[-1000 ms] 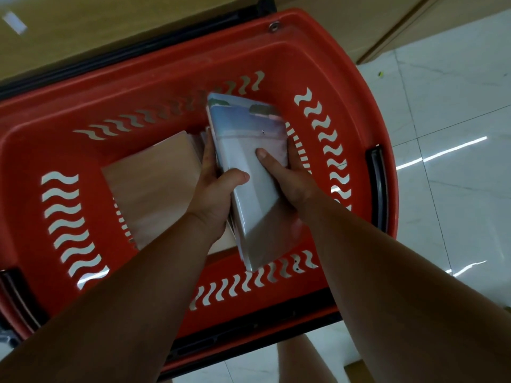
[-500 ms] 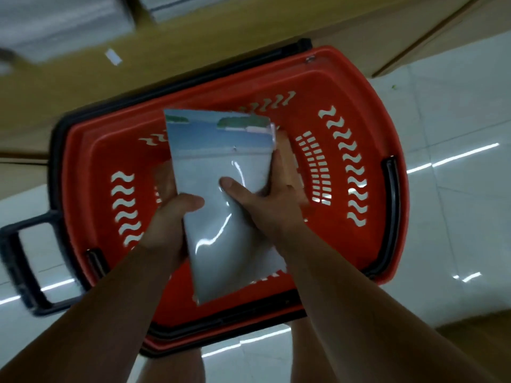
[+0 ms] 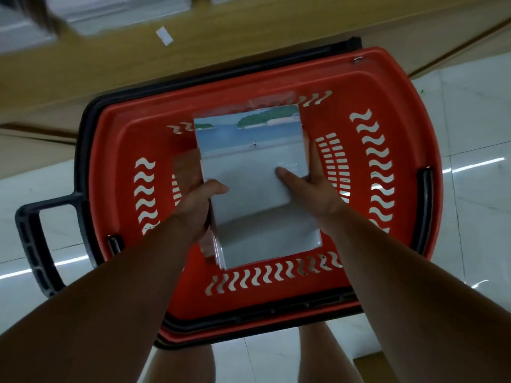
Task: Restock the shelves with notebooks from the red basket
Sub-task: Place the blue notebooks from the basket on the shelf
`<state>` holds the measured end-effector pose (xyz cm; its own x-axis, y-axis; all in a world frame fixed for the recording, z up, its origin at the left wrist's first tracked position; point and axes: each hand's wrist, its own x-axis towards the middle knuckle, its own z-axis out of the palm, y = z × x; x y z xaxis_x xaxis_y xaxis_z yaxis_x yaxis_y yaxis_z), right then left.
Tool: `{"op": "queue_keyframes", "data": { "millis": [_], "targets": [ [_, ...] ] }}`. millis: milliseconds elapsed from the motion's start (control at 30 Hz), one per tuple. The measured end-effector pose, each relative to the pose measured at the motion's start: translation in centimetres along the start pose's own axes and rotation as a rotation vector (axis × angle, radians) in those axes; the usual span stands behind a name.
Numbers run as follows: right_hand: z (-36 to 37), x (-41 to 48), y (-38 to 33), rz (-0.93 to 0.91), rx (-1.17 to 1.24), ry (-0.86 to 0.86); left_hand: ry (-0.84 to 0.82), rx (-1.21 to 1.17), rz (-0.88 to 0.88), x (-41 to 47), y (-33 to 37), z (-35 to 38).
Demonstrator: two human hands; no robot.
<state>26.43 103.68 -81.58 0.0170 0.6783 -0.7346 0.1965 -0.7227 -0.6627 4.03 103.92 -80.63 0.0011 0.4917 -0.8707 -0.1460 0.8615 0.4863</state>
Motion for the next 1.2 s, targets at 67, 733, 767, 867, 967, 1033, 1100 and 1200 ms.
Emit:
{"op": "queue_keyframes", "data": {
  "millis": [67,733,767,867,967,1033,1100,1200],
  "targets": [
    [0.1,0.0,-0.1,0.099,0.097,-0.006,-0.017,0.012,-0.002,0.2,-0.2,-0.1],
    [-1.4,-6.2,-2.5,0.145,0.269,-0.032,0.027,-0.074,0.111,-5.2,0.4,0.3],
    [-1.7,-7.6,-3.4,0.139,0.272,-0.028,0.048,-0.077,0.122,-6.5,1.0,0.5],
    [-3.0,-12.1,-6.4,0.15,0.32,-0.051,0.046,-0.062,0.17,-11.1,3.3,1.3],
    [-4.6,-17.1,-10.3,0.157,0.362,-0.039,-0.014,-0.044,0.195,-16.2,6.5,2.1],
    [-6.0,-20.5,-13.0,0.158,0.383,-0.04,-0.091,-0.036,0.221,-20.0,9.2,3.2],
    [-7.4,-24.0,-15.8,0.126,0.444,-0.041,-0.143,-0.038,0.249,-24.0,12.0,4.3],
    [-9.7,-29.6,-20.4,0.022,0.551,-0.06,-0.22,-0.034,0.3,-30.3,16.2,6.2]
  ]
}}
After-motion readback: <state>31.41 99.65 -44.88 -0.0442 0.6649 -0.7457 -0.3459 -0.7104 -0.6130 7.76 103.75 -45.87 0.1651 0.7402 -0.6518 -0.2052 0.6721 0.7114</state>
